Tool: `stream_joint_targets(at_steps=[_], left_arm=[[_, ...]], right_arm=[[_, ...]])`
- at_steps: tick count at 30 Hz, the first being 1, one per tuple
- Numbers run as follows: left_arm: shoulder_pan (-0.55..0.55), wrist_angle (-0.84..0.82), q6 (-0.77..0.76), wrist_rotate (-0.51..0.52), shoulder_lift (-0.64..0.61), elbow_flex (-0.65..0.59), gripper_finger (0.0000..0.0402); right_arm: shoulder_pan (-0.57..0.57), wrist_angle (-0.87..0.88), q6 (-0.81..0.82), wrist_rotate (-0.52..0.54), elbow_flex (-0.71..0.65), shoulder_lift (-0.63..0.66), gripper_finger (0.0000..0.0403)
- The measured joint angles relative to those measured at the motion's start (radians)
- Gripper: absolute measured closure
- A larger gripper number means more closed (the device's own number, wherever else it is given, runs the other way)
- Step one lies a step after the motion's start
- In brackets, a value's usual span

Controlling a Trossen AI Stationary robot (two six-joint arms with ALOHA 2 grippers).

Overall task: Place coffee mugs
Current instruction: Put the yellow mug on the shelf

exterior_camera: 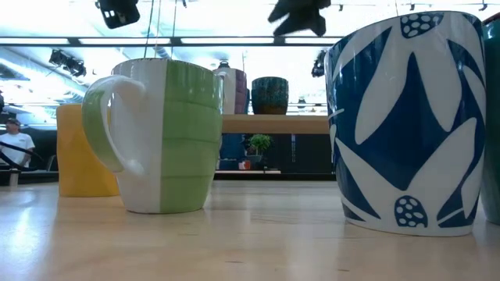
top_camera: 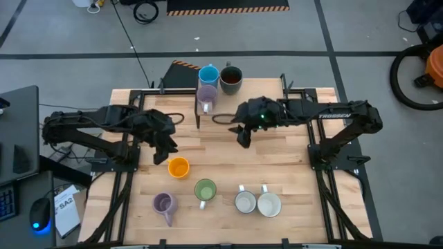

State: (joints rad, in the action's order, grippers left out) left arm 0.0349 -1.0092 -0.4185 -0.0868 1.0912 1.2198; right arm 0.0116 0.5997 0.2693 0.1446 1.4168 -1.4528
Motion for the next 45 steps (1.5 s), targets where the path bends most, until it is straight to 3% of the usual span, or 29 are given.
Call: stream_joint_targets(at_steps=[7,13,22,37,45], left_arm=[[0.047,0.017,-0.249,0.110,0.119,0.000,0.0283],[0.057,0.046,-0.530,0.046,0.257,0.000,0.0283],[0.122,0.108,-0.744,0.071,0.394,0.000,0.0283],[0.255,0.083,-1.059,0.155,0.401,0.000,0.0284],[0.301,0.077,-1.143,0.211,0.401,0.000,0.0307]], right_arm=[[-0.159,-0.004,0.049,0.049,0.007,0.000,0.0216],[-0.304,-0.004,0.091,0.068,0.007,0.000,0.0216],[-0.476,-0.003,0.095,0.203,0.007,0.000,0.0217],[-0.550,-0.007,0.044,0.180,0.007,0.000,0.0231],[-0.553,-0.015,0.018,0.168,0.007,0.000,0.0231]])
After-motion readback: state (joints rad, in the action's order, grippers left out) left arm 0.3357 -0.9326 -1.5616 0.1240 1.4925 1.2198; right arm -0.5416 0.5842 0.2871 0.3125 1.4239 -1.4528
